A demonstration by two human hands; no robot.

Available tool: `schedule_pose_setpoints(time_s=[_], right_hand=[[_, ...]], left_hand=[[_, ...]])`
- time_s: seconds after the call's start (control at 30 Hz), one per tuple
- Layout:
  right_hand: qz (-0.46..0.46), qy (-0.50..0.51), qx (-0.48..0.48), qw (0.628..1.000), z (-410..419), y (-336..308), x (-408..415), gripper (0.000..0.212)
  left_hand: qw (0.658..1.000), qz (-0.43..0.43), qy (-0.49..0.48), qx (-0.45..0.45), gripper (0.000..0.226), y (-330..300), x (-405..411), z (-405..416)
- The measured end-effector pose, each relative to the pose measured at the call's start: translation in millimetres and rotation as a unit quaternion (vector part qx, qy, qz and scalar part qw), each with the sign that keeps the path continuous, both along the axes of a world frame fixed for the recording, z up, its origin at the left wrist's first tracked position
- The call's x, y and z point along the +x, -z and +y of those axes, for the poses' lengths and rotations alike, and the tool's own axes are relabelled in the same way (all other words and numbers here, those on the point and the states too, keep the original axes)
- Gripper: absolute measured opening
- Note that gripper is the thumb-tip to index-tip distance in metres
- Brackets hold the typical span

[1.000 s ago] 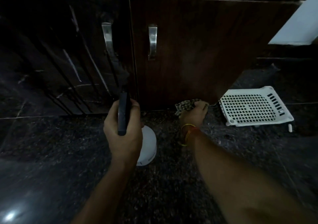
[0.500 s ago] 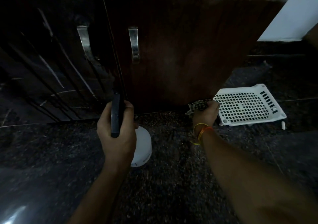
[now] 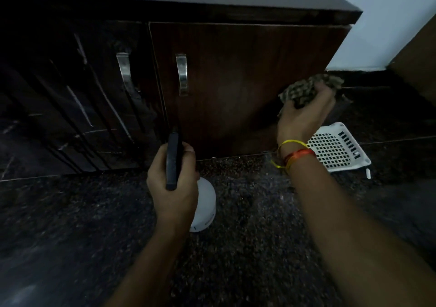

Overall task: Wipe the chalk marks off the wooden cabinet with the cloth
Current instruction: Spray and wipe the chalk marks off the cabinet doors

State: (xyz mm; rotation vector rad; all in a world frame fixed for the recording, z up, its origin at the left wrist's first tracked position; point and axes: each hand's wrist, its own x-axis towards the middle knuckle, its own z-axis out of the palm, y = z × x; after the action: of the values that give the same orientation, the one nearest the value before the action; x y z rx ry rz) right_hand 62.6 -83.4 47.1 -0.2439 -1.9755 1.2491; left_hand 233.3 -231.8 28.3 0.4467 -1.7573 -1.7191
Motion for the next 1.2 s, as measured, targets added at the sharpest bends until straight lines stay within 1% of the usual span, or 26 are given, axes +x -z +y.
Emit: schedule_pose_setpoints(time_s=[0.1, 0.2, 0.33, 0.47, 0.57, 0.67, 0.73, 0.8, 0.87, 0.97, 1.1, 1.2], right_hand=[[0.053, 0.012, 0.012, 0.998, -18, -36, 6, 0.051], [0.087, -0.001, 0.045, 0.995, -46, -60, 19, 0.053], [0.107, -0.038, 0.121, 0.986, -83, -62, 38, 0.053], [0.056, -0.075, 0.185, 0.978, -100, -35, 52, 0.052], [0.003, -0.117, 0.193, 0.974, -103, -3, 60, 0.050], [-0.076, -0.159, 0.210, 0.962, -108, 26, 70, 0.044], [-0.087, -0.181, 0.224, 0.954, -114, 36, 78, 0.041], [-0.066, -0.192, 0.223, 0.953, -124, 33, 82, 0.039], [-0.042, -0.206, 0.217, 0.953, -137, 23, 85, 0.037], [-0.025, -0.217, 0.178, 0.959, -152, 13, 91, 0.037], [-0.016, -0.213, 0.131, 0.968, -167, -2, 101, 0.038], [0.003, -0.211, 0.089, 0.973, -183, -24, 108, 0.039]], left_hand=[[1.000, 0.004, -0.001, 0.012, 0.016, -6, 5, 0], [1.000, 0.013, -0.006, 0.022, 0.015, -11, 11, -6], [0.999, 0.021, -0.018, 0.021, 0.013, -13, 19, -18], [0.999, 0.013, -0.037, 0.035, 0.016, -14, 27, -29], [0.998, -0.005, -0.048, 0.049, 0.018, -11, 31, -34], [0.997, -0.026, -0.059, 0.041, 0.017, -8, 33, -40], [0.997, -0.031, -0.067, 0.033, 0.015, -8, 36, -44], [0.997, -0.030, -0.067, 0.024, 0.010, -10, 39, -49], [0.998, -0.027, -0.063, 0.011, 0.011, -15, 40, -55], [0.998, -0.015, -0.055, -0.007, 0.017, -24, 42, -64], [0.999, 0.006, -0.029, -0.024, 0.016, -40, 42, -76], [0.999, 0.017, -0.033, -0.040, 0.017, -48, 43, -87]])
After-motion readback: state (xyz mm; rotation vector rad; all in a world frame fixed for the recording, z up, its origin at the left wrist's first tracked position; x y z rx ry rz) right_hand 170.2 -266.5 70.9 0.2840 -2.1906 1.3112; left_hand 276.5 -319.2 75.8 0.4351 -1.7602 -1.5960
